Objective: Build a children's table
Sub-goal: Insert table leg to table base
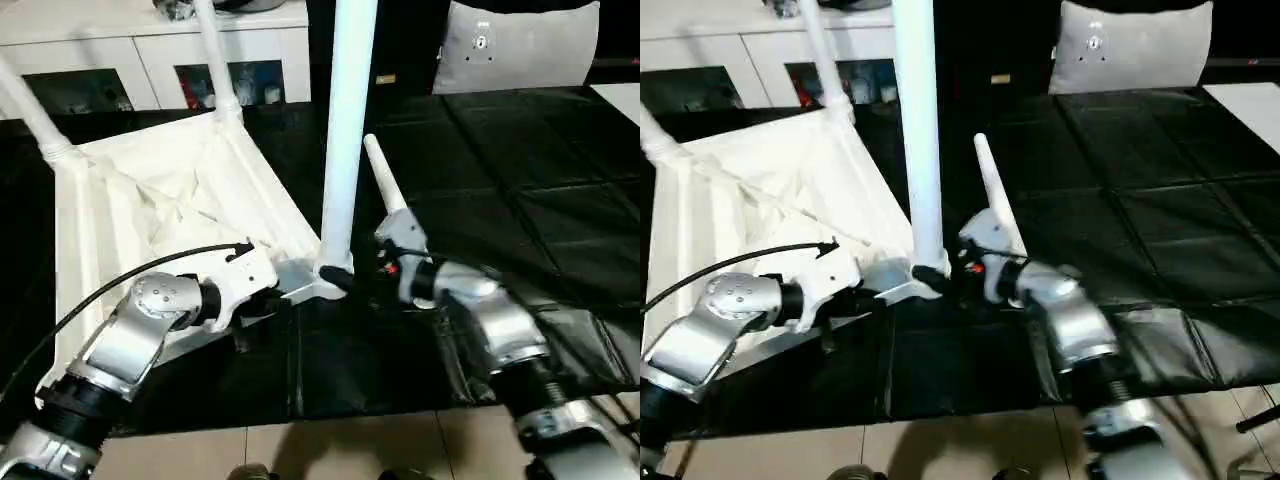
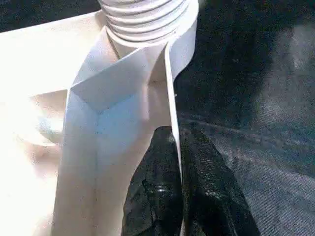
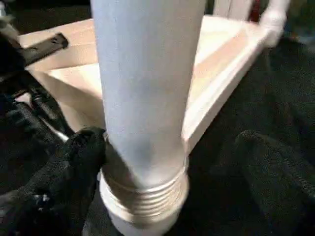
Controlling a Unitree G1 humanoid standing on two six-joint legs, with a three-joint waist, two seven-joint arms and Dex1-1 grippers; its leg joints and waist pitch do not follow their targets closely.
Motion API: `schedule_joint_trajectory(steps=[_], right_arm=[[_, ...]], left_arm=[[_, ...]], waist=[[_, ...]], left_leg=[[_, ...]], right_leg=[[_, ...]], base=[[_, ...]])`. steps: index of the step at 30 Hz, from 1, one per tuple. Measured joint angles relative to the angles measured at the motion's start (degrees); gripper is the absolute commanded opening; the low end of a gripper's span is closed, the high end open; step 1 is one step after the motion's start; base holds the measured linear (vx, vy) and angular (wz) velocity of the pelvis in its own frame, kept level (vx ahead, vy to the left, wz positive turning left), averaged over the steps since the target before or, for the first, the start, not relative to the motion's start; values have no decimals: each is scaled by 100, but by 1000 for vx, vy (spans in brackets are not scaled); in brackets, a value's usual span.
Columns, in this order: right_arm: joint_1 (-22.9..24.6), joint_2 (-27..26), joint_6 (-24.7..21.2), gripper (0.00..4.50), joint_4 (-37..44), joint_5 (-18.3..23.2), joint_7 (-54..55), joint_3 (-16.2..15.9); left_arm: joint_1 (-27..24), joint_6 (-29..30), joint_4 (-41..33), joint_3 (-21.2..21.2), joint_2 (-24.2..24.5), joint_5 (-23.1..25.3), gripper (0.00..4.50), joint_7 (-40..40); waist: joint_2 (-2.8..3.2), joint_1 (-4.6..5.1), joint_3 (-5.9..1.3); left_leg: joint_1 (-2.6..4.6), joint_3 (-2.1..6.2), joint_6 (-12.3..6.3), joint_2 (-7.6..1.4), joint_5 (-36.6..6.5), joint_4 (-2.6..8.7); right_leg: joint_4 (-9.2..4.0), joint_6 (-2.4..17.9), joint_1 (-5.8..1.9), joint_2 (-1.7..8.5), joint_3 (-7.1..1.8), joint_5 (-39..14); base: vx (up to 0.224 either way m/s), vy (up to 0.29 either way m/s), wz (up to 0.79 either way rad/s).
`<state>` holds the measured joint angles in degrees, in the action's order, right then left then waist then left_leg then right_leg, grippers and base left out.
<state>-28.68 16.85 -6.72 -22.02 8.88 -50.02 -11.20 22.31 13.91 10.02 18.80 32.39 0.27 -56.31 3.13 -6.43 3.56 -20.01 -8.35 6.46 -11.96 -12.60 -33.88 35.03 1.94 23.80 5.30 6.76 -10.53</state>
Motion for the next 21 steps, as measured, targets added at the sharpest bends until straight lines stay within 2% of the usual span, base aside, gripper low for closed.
schedule_joint_trajectory(steps=[4,7,9,18,20,21], right_arm=[[4,443,3,447,232,-29,-644,-263],[75,585,2,447,275,-45,-990,-297],[87,557,6,447,263,-44,-1058,-323],[-28,362,73,447,-129,-39,-1256,-463],[-61,306,67,419,-140,-36,-1314,-474],[-64,293,67,419,-150,-36,-1331,-486]], left_arm=[[94,-327,224,58,60,3,0,-187],[90,-541,281,70,187,-5,0,-437],[81,-589,280,80,256,-41,0,-611],[73,-817,223,231,271,-118,0,-962],[73,-833,223,242,270,-117,0,-991],[73,-849,223,242,268,-116,0,-1006]], waist=[[-12,-21,-7],[-28,-29,-17],[-28,-32,-17],[-35,-160,-21],[-35,-173,-21],[-36,-178,-21]], left_leg=[[-5,0,-20,0,11,-6],[-7,0,-34,-1,19,-8],[-7,0,-34,-1,19,-11],[-6,0,-35,-2,19,-35],[-6,0,-34,-2,19,-36],[-6,1,-34,-3,19,-37]], right_leg=[[1,0,0,0,0,0],[2,0,1,0,1,0],[3,1,1,1,0,0],[27,3,0,5,-2,2],[30,3,0,4,-2,2],[30,3,0,4,-2,2]], base=[[0,0,0],[0,0,0],[0,0,0],[0,0,0],[0,0,0],[0,0,0]])
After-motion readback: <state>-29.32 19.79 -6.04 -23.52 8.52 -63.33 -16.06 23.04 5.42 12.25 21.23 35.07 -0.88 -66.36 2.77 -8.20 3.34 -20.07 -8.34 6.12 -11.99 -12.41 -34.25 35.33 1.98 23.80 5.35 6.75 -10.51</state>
